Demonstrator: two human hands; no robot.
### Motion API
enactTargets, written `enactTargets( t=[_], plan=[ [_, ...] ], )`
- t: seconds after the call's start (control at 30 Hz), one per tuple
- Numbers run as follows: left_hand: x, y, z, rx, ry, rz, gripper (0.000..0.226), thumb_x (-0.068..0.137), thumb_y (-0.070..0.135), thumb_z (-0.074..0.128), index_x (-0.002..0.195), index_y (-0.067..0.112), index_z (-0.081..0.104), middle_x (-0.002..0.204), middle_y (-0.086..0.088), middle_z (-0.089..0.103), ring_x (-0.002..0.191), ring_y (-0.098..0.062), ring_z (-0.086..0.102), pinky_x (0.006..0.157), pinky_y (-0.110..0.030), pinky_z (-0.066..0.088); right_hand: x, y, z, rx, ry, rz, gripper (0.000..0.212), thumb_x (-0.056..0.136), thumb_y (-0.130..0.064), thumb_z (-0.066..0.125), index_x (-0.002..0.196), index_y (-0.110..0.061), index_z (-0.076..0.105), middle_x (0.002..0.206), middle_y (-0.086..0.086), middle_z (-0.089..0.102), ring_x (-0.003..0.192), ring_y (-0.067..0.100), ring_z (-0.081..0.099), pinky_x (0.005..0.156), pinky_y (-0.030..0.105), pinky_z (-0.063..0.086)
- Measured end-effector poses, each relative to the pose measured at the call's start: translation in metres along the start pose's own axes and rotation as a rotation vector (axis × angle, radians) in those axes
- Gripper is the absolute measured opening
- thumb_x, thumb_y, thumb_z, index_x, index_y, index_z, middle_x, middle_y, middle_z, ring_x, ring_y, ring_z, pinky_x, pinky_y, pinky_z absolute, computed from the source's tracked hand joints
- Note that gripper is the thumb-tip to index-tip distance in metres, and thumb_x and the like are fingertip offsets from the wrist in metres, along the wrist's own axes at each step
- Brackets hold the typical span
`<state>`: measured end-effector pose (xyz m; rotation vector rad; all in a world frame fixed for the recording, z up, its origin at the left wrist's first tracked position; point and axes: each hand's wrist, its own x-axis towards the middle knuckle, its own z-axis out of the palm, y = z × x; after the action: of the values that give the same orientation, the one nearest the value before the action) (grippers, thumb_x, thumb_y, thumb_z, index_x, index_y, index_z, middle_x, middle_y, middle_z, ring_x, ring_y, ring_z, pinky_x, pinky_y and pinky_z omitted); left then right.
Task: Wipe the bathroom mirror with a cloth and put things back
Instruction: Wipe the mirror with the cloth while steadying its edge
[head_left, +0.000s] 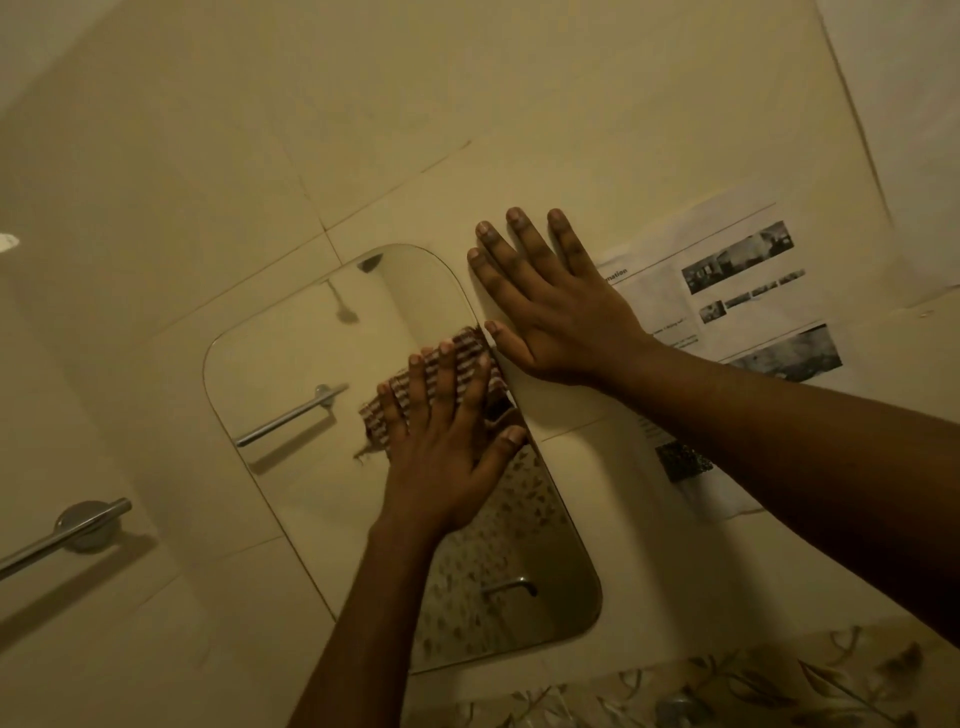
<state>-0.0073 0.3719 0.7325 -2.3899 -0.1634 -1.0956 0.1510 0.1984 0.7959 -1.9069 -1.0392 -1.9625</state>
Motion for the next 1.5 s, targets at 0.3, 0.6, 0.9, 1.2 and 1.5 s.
enactTargets(
  t=[0.3,0.6,0.9,1.2,1.5],
  plan=[
    [0.051,-0.032,-0.037,-0.003,0.024,-0.004,0.086,0.097,0.082,0.015,0.168,0.037,-0.007,0.174,0.0,-0.026,0.16,-0.028,-0.029,0.125,-0.066,-0.017,0.001,0.001,-0.002,-0.006,-0.033,-0.002,0.089,0.111,-0.068,0.017,0.174,-0.006,0.018,0.182,0.023,0.01,0.168,0.046,0.009,0.135,0.065,0.008],
    [0.083,-0.054,-0.07,-0.037,0.011,0.005,0.092,0.092,0.086,0.004,0.168,0.037,-0.006,0.175,-0.001,-0.024,0.16,-0.029,-0.027,0.124,-0.065,-0.018,0.001,0.002,0.0,-0.012,-0.029,-0.01,0.096,0.107,-0.076,0.017,0.174,-0.007,0.019,0.182,0.023,0.01,0.168,0.046,0.01,0.134,0.066,0.008],
    [0.073,-0.088,-0.067,-0.06,0.02,0.109,0.087,0.094,0.087,0.01,0.167,0.043,-0.006,0.172,0.009,-0.031,0.159,-0.023,-0.032,0.123,-0.058,-0.025,-0.002,0.004,0.003,-0.012,-0.024,-0.01,0.098,0.107,-0.077,0.024,0.174,-0.007,0.018,0.182,0.022,0.008,0.168,0.046,0.007,0.134,0.067,0.01],
    [0.039,-0.168,-0.058,0.024,-0.022,0.04,0.094,0.094,0.088,0.02,0.168,0.036,-0.009,0.173,0.0,-0.03,0.159,-0.027,-0.031,0.123,-0.056,-0.026,-0.002,0.002,0.007,-0.011,-0.002,-0.013,0.099,0.106,-0.078,0.022,0.175,-0.007,0.015,0.182,0.022,0.005,0.169,0.046,0.004,0.135,0.066,0.006],
    [0.017,-0.207,-0.058,0.104,-0.056,0.012,0.101,0.091,0.09,0.02,0.168,0.032,-0.01,0.173,-0.004,-0.03,0.159,-0.03,-0.03,0.125,-0.056,-0.024,-0.001,0.004,0.01,0.013,0.014,-0.021,0.1,0.106,-0.077,0.02,0.175,-0.005,0.016,0.182,0.023,0.005,0.168,0.046,0.003,0.134,0.068,0.007]
  ],
)
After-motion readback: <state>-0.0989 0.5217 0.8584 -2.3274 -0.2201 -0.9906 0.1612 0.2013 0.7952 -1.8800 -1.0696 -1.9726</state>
